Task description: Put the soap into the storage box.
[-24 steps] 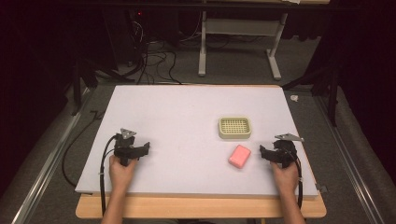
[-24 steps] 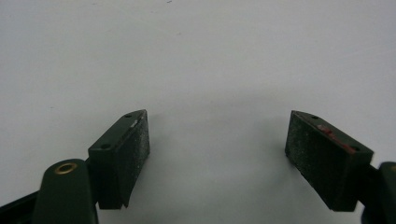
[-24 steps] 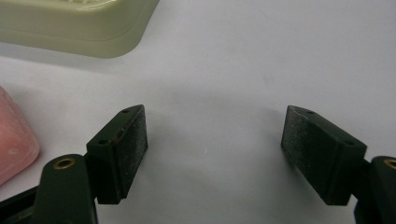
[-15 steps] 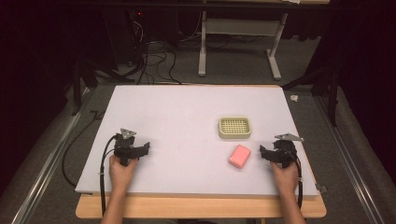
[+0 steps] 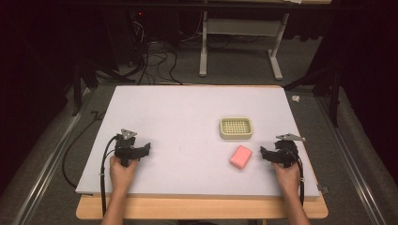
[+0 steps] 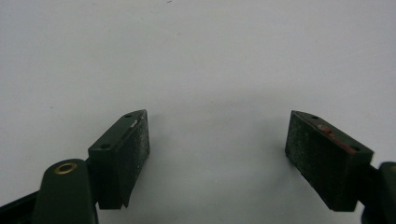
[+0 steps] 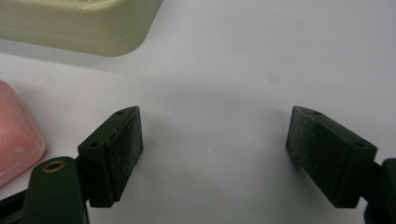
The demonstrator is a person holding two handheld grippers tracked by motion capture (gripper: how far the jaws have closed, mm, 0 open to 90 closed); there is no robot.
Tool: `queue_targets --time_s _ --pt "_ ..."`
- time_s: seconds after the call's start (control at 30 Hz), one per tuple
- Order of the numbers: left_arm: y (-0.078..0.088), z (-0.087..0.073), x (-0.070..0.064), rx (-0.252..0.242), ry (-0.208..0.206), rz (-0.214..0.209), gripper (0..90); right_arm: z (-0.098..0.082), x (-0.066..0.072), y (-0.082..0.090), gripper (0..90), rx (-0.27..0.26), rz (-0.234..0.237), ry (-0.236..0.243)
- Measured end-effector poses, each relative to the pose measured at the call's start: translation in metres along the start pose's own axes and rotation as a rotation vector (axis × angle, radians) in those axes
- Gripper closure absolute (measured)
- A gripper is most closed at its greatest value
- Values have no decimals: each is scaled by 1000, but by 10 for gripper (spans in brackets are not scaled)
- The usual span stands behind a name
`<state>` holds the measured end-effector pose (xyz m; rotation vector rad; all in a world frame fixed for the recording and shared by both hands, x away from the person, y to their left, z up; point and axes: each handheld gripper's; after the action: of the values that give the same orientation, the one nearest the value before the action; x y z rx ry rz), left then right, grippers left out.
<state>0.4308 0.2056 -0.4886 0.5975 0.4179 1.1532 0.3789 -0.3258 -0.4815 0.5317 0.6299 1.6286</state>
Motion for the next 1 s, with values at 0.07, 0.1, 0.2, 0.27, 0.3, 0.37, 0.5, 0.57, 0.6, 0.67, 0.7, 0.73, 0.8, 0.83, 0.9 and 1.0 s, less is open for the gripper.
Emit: queue_targets --time_s 0.07,0.1,0.2,0.27,0.3,0.37,0.5,0.57,0.6,0.67,0.7,0.73,0.8,0.83,0.9,1.0 --pt "0 0 0 0 0 0 224 0 -1 0 191 0 4 -2" --pt "0 0 0 0 0 0 224 0 -1 0 189 1 8 -8" --pt "0 0 0 0 0 0 224 0 -4 1 180 -9 23 -29" --pt "0 0 0 0 0 0 224 0 -5 2 178 -15 22 -32" --pt "0 0 0 0 0 0 224 0 -5 3 178 -23 24 -35" --pt "0 0 0 0 0 0 224 0 -5 4 178 -26 25 -35" --pt "0 0 0 0 0 0 224 1 -4 10 177 -55 48 -30" --pt "0 0 0 0 0 0 224 2 -4 13 164 -63 66 -28" --pt "0 0 0 0 0 0 224 2 -4 13 164 -63 66 -28" --pt "0 0 0 0 0 0 224 2 -4 17 159 -76 80 -23" --pt "0 0 0 0 0 0 224 2 -4 17 159 -76 80 -23" --pt "0 0 0 0 1 0 224 2 -3 21 158 -87 93 -22" --pt "0 0 0 0 0 0 224 2 -2 24 158 -95 102 -20" --pt "0 0 0 0 0 0 224 2 -2 24 158 -95 102 -20" --pt "0 0 0 0 0 0 224 2 -1 28 158 -102 113 -12" --pt "0 0 0 0 0 1 224 2 4 34 148 -124 143 7"
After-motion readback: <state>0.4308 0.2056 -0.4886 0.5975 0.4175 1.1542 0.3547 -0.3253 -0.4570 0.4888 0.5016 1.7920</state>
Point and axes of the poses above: each handheld gripper's, and its own axes: y roughly backward along the jaws, z roughly out of its top, x roughly to its left, and after that the axes turned 3 degrees about -x, right-handed
